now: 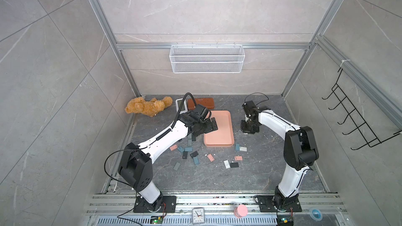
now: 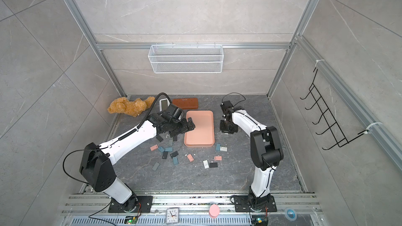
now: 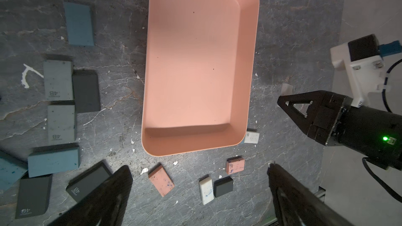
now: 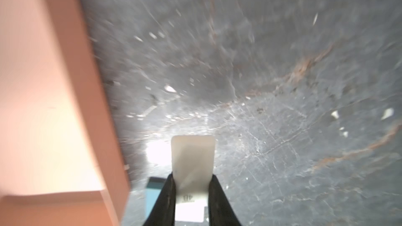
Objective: Put the eraser in the storage box
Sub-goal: Pick up the eraser from the center of the board, then place the eraser in the storage box.
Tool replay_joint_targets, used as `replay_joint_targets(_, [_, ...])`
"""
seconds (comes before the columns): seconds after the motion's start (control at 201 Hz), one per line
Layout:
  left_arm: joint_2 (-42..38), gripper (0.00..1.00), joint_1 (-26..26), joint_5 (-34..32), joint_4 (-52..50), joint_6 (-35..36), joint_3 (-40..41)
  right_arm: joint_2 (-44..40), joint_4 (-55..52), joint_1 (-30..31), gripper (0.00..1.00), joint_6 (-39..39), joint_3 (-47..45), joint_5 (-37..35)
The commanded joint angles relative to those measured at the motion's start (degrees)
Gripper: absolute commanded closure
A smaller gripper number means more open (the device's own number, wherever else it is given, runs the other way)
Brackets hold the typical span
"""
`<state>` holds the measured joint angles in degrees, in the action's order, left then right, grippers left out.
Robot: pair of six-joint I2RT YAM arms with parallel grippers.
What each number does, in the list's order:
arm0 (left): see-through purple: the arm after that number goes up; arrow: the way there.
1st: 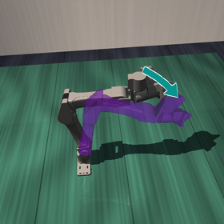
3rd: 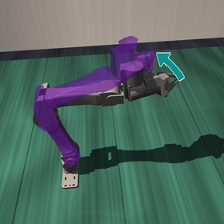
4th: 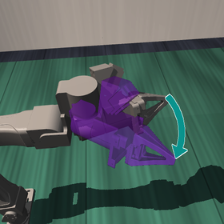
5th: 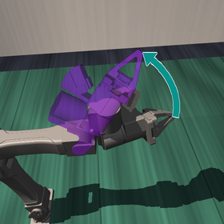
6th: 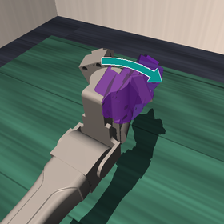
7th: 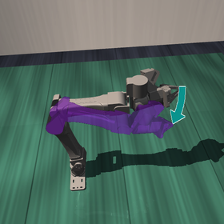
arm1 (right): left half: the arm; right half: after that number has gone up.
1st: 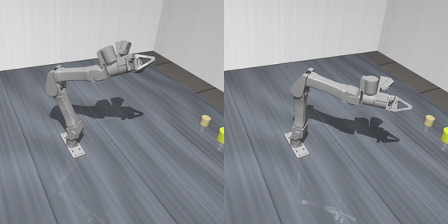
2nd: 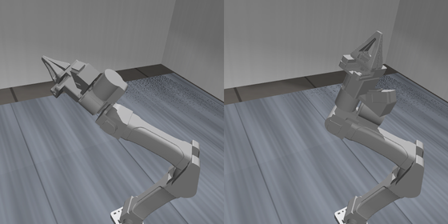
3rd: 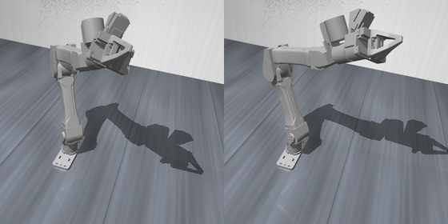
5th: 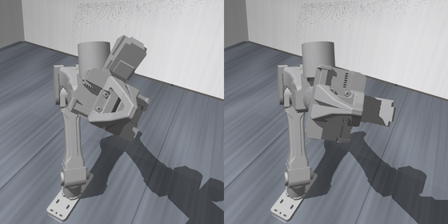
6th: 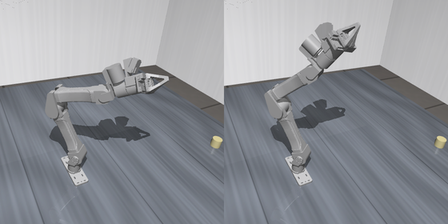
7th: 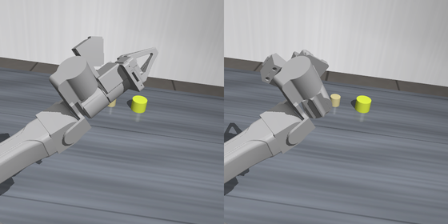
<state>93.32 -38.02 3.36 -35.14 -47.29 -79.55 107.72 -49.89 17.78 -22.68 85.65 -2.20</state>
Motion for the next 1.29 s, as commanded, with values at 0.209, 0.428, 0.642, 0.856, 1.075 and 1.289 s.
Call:
replay_joint_targets(0.209, [-2.63,0.00,7.96,4.24,-0.71,2.03,1.53,13.67,-10.97,9.61,0.77,-5.59,26.97,1.12])
replay_joint_targets(0.428, [-4.69,0.00,13.54,8.76,0.68,1.57,6.09,32.71,-20.90,16.55,0.76,-9.44,55.85,1.67])
replay_joint_targets(0.642, [-7.23,0.01,17.51,11.02,0.28,2.76,9.41,55.39,-34.83,18.32,0.76,-14.56,93.33,2.11])
replay_joint_targets(0.856, [-8.76,0.01,18.83,11.06,-1.24,4.67,10.64,47.39,-23.57,18.60,0.76,-14.34,72.54,1.62])
replay_joint_targets(1.075, [-8.43,0.00,18.86,11.06,-1.46,5.27,10.01,52.15,-24.94,18.63,0.75,-14.48,80.98,2.41])
replay_joint_targets(1.289, [-7.89,0.00,18.86,10.87,-2.39,5.96,9.19,52.29,-21.53,18.48,0.72,-15.03,79.53,2.42])
